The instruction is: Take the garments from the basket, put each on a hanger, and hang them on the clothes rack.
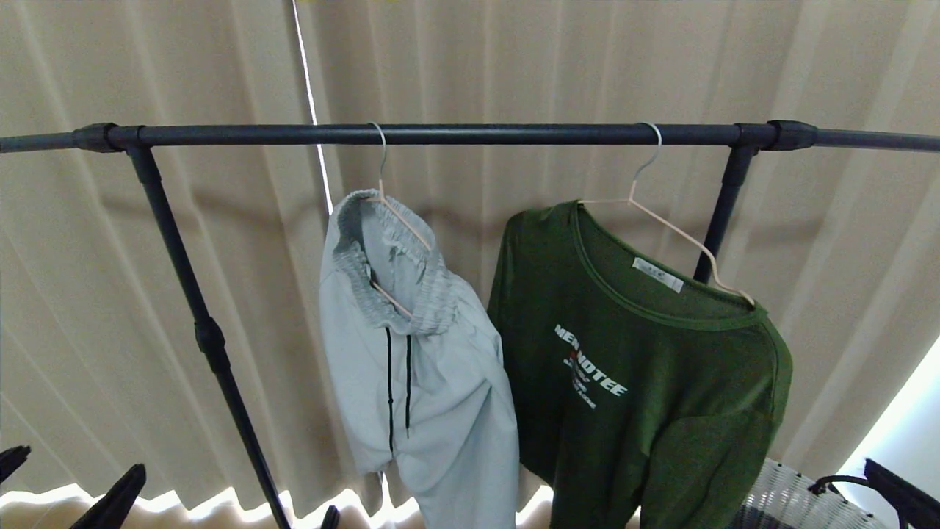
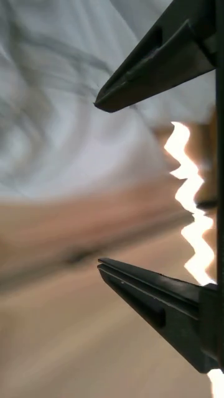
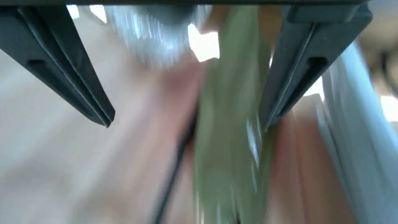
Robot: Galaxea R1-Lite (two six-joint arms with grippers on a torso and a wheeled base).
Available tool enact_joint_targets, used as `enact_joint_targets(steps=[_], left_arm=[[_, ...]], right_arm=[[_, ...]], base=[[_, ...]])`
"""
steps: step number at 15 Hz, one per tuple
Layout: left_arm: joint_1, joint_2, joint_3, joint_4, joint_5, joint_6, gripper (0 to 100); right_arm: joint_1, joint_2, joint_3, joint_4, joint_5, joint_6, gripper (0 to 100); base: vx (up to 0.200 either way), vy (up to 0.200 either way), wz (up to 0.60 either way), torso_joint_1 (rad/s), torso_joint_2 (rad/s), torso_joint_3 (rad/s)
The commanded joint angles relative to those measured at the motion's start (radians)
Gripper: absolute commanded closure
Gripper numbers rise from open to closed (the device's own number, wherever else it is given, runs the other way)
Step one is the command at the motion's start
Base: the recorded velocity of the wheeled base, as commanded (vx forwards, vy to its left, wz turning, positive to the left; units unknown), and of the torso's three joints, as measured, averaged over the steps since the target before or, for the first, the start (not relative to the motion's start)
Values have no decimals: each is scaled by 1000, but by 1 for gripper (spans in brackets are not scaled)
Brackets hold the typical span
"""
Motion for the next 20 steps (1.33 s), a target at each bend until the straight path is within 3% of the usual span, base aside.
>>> enact_joint_targets(steps=[1, 3, 5, 8, 9, 13, 16, 17, 20], left_arm=[[121, -342, -46, 307, 6, -76, 0], [118, -518, -46, 483, 6, -101, 0], [118, -612, -20, 577, 7, -100, 0], [103, -623, -5, 567, -5, -124, 0], [77, -647, -3, 566, -11, -118, 0], [80, -664, -3, 560, -31, -112, 0], [78, -664, -3, 558, -108, -113, 0], [80, -664, -6, 558, -177, -110, 0], [80, -664, -5, 552, -224, -72, 0]], right_arm=[[-56, -252, 49, 137, -23, 55, 0], [-196, -370, 88, 267, -32, 78, 0], [-289, -465, 98, 387, -25, 93, 0], [-300, -620, 113, 456, -25, 103, 0], [-309, -650, 116, 450, -23, 110, 0], [-311, -650, 145, 395, 23, 317, 0], [-312, -650, 176, 330, 28, 322, 0], [-312, -650, 210, 258, 48, 282, 0], [-312, -650, 266, 165, 178, 264, 0]], base=[[0, 0, 0, 0, 0, 0], [0, 0, 0, 0, 0, 0], [0, 0, 0, 0, 0, 0], [0, 0, 0, 0, 0, 0], [0, 0, 0, 0, 0, 0], [0, 0, 0, 0, 0, 0], [0, 0, 0, 0, 0, 0], [0, 0, 0, 0, 0, 0], [0, 0, 0, 0, 0, 0]])
